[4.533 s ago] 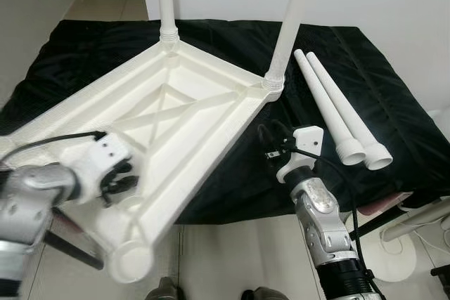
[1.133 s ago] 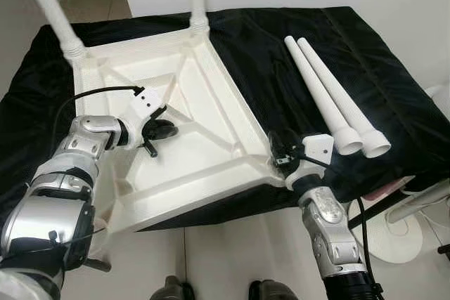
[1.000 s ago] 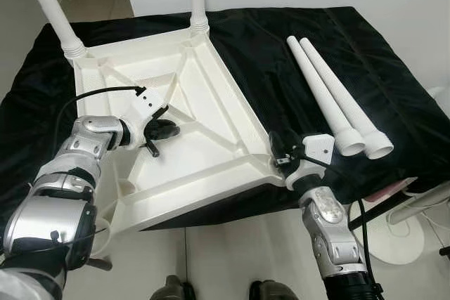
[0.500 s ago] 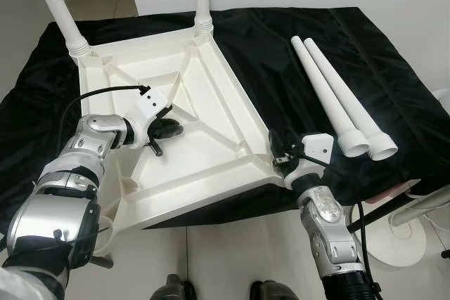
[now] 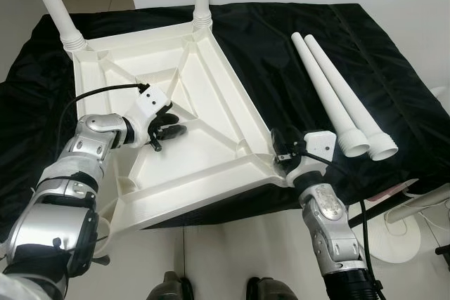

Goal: Building children table

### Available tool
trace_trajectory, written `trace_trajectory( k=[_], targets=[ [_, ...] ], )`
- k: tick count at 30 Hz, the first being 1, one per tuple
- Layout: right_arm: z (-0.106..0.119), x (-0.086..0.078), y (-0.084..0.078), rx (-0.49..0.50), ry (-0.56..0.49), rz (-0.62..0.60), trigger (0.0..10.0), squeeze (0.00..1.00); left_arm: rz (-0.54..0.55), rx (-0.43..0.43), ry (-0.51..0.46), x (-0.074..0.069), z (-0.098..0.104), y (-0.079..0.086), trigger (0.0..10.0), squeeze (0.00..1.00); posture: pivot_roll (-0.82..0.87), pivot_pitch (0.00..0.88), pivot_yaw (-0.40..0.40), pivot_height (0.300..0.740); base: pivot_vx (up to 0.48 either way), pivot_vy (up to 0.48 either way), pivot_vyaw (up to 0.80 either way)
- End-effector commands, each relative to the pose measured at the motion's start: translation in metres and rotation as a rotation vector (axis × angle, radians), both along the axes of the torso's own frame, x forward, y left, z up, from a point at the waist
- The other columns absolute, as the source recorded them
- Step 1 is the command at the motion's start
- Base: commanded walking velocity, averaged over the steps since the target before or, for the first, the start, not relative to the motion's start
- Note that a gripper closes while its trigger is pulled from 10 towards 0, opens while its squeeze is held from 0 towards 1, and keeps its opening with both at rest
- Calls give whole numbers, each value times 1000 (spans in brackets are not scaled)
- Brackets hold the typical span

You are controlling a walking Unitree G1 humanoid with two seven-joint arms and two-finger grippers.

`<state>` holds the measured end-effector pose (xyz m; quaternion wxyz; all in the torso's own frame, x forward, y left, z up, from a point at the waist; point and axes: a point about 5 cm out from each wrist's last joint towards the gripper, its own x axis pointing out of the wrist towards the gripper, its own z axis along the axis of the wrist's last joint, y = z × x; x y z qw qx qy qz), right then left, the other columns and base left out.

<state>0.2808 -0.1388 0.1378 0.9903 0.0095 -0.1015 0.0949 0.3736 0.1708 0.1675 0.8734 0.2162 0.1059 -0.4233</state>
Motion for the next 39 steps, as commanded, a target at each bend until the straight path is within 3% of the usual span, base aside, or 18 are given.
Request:
trace_trajectory(
  k=[1,7,8,14,15,25,39],
  targets=[
    [1,-1,-3,2,-1,-18,10000,0,-44,-8,20,-3,2,-2,10000,0,-208,105,75,740,0,0,0],
    [1,1,-5,34,7,-27,10000,0,-68,-80,-5,-4,21,-7,10000,0,-209,107,82,740,0,0,0],
    [4,2,-5,52,4,-28,10000,1000,-52,-92,-25,-4,24,-8,10000,0,-209,107,82,740,0,0,0],
    [11,7,-8,98,-10,-44,10000,1000,22,-154,-76,-4,33,-12,10000,0,-199,117,87,740,0,0,0],
    [11,7,-10,78,-12,-60,10000,0,55,-172,-85,-4,34,-11,10000,0,-199,119,87,740,0,0,0],
    [15,9,-18,41,-20,-88,10000,0,195,-289,-88,-13,33,-13,10000,0,-212,145,80,740,0,0,0],
    [20,4,-29,-7,-23,-164,10000,0,336,-436,-45,-24,16,-35,10000,0,-278,196,100,740,0,0,0]
  ],
)
